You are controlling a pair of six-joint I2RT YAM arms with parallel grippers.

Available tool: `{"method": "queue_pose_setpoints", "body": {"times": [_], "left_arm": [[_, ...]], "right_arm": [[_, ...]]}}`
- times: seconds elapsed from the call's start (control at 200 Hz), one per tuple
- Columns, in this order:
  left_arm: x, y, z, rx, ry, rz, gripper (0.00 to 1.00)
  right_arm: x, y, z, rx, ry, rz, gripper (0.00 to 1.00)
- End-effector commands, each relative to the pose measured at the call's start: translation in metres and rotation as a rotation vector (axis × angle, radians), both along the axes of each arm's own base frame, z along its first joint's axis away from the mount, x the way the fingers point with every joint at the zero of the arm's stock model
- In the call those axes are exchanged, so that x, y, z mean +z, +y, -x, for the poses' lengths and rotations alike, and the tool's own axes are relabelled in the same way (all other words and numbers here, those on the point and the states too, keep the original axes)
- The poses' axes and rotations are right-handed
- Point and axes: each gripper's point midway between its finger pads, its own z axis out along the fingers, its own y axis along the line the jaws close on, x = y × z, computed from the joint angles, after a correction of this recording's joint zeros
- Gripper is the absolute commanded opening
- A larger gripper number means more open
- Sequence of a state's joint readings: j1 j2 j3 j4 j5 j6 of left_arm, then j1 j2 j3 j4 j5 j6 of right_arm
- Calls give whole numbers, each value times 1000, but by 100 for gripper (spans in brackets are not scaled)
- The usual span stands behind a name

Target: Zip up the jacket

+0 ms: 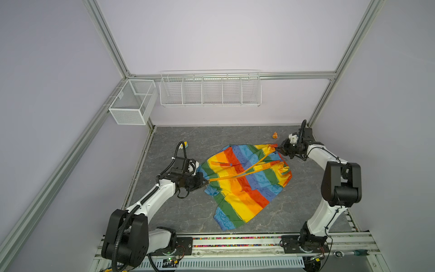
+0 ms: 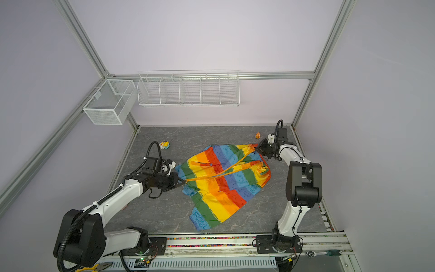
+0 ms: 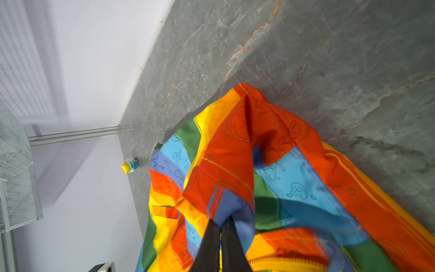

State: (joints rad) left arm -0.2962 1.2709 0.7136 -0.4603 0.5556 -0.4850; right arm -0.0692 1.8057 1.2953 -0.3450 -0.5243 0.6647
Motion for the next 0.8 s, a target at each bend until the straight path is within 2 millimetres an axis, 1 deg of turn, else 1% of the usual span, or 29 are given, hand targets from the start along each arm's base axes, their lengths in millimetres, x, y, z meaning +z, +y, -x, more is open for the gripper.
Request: {"method": "queue_pose_setpoints", "body": {"times": [0.0, 0.265, 0.36, 0.44, 0.625, 0.7, 0.795], "left_arm": [[-2, 1, -1, -1, -5, 4, 0], [1, -1, -1, -6, -10, 11, 0], [3, -1, -2, -8, -12, 10, 0], [3, -1, -3, -9, -13, 11, 0], [4, -4, -4, -10, -15, 31, 0], [5, -5, -5, -9, -20, 41, 0], [6, -8, -5, -4, -36, 68, 10]], "right_arm": [[8, -10, 19, 5, 10, 26, 7], [0, -26, 42, 2, 45, 73, 7], [-6, -30, 50, 2, 57, 103, 7], [-15, -33, 55, 2, 73, 131, 7], [-47, -38, 59, 11, 136, 167, 7], [-57, -39, 60, 12, 154, 173, 7], [-63, -37, 60, 13, 162, 158, 7]]}}
